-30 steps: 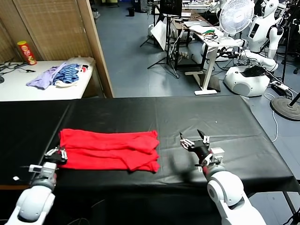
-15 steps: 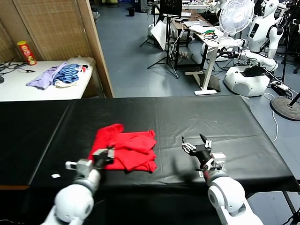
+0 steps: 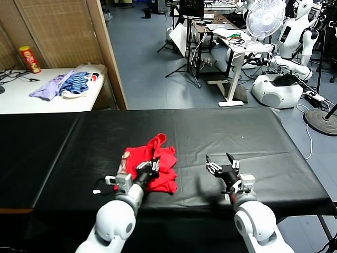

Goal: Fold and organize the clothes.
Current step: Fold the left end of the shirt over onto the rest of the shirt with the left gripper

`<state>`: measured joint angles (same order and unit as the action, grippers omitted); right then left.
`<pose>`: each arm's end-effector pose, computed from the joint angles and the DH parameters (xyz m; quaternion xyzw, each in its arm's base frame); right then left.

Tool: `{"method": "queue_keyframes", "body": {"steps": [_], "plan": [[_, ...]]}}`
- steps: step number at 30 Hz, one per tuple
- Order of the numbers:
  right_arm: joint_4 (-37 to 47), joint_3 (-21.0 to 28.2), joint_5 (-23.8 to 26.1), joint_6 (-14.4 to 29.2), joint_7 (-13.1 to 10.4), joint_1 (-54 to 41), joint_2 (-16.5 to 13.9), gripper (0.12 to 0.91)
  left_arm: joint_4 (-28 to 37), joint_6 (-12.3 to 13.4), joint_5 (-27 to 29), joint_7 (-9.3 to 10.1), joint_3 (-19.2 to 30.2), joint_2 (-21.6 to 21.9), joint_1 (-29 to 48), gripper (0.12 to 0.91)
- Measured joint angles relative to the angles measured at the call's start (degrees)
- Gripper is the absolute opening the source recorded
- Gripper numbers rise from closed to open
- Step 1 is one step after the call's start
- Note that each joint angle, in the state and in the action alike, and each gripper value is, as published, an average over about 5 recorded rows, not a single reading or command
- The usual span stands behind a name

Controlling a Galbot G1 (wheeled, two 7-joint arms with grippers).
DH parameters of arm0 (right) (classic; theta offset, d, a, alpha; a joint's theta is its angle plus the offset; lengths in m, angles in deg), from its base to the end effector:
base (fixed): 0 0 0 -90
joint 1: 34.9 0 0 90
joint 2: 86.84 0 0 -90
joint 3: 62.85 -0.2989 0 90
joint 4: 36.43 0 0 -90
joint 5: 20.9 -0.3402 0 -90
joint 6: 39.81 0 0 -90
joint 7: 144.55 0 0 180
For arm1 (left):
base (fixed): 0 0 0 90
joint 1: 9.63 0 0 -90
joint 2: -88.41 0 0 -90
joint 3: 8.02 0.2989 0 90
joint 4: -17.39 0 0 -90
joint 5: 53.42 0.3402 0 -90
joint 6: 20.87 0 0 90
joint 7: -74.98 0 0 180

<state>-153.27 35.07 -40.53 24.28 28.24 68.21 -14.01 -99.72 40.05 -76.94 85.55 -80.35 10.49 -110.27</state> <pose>0.2585 -0.0029 -0.2154 0.0782 -0.9873 -0.0127 0.1379 0.2540 -0.0598 -0.2104 -0.1423 -0.9723 0.0807 0.1672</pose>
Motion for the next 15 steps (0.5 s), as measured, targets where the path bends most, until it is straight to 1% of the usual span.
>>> {"method": "queue_keyframes", "body": {"steps": [1,3,6,11,13,15], "plan": [[0.06,0.18,-0.05,0.13,0.31,-0.14,-0.07,0.798,0.35,0.13,0.15,-0.07,0.00,-0.17,-0.02,0.205],[0.20,0.58,-0.19,0.42,0.94,-0.45,-0.29,0.798,1.04,0.56,0.19,-0.22,-0.05,-0.55,-0.14,0.285],[0.57,1.46,-0.51,0.72,1.90,-1.09,-0.77,0.798,1.56,1.13,-0.83,-0.26,-0.19,-1.23,-0.29,0.435],[1.76,4.23,-1.29,0.79,3.57,-2.90,-1.55,0.798,0.08,1.49,-6.38,0.36,-1.25,-2.22,-0.02,0.695],[2.52,5.98,-1.49,0.79,4.20,-4.14,-1.62,0.798,-1.15,2.14,-7.41,0.26,-2.15,-2.06,0.10,0.763],[3.51,8.07,-1.37,0.80,4.60,-5.70,-1.44,0.798,-2.15,2.80,-7.50,-0.02,-3.40,-1.31,-0.12,0.787]]}}
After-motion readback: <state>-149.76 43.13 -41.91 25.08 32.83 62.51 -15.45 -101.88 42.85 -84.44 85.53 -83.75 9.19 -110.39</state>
